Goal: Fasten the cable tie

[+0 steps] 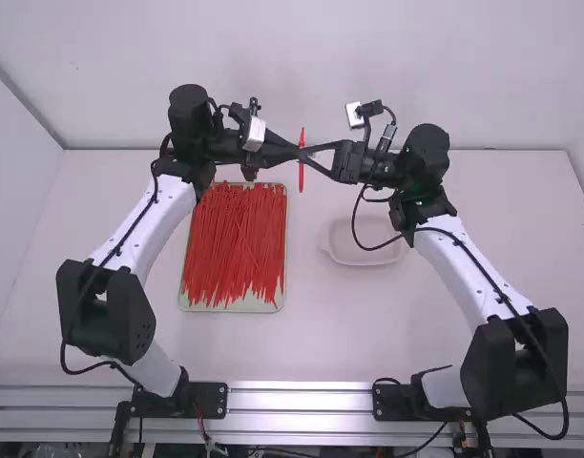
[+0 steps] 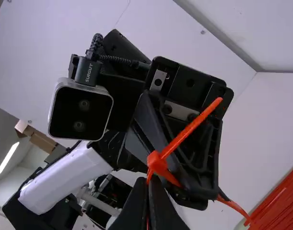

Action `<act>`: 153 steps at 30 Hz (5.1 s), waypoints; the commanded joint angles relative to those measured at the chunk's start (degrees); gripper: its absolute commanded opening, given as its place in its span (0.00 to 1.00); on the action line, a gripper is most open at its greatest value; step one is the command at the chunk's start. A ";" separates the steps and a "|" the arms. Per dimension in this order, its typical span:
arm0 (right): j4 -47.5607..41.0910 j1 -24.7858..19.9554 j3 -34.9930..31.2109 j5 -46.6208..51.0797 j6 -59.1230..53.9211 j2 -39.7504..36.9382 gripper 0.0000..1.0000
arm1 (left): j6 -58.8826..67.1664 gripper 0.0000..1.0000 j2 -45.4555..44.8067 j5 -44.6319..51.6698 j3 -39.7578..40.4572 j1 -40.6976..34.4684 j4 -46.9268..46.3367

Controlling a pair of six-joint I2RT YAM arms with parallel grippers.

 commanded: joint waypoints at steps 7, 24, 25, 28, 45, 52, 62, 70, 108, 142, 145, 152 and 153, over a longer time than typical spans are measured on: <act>0.66 -2.29 1.18 -0.09 -1.14 0.02 0.09 | 0.57 0.02 0.00 5.35 0.72 -0.68 0.55; 0.85 -4.33 1.18 -3.39 1.66 0.02 0.46 | 0.44 0.02 0.00 5.31 0.72 -1.88 -0.26; 0.85 -4.15 1.18 -3.37 1.66 0.00 0.46 | 0.39 0.02 0.00 5.31 0.72 -1.77 -0.26; 0.85 -3.23 1.18 -2.89 1.64 0.00 0.46 | 0.42 0.04 0.00 5.31 0.72 -2.23 -0.92; 0.87 -2.93 1.18 -2.78 1.68 0.02 0.00 | 1.92 0.02 0.00 2.34 0.72 -3.58 -4.52; 0.85 -2.93 1.18 -2.36 1.64 0.02 0.00 | 1.84 0.02 0.00 2.51 0.72 -3.72 -4.79; 0.90 -3.04 1.18 -2.34 1.66 0.00 0.00 | 1.97 0.02 0.00 2.32 0.72 -4.00 -12.98; 3.21 -3.87 1.18 -2.89 3.48 0.02 0.00 | 8.50 0.02 0.00 2.49 -2.12 -4.00 -22.77; 10.67 -11.06 1.18 -4.24 5.92 0.02 0.00 | -38.64 0.02 0.00 4.02 -25.16 -3.98 31.85; 11.15 -4.33 1.18 -7.19 3.54 0.02 0.62 | -44.74 0.02 0.00 -1.66 -6.60 -4.00 21.05; 11.10 -4.00 1.18 -6.54 3.56 0.02 0.59 | -44.72 0.02 0.00 -2.12 -6.60 -4.44 21.03; 10.73 -4.04 1.18 -5.79 3.58 0.02 0.00 | -44.39 0.02 0.00 -2.23 -6.62 -5.25 20.94; 10.71 -4.07 1.18 -5.88 3.54 0.02 0.00 | -44.37 0.02 0.00 -2.12 -6.62 -5.25 20.94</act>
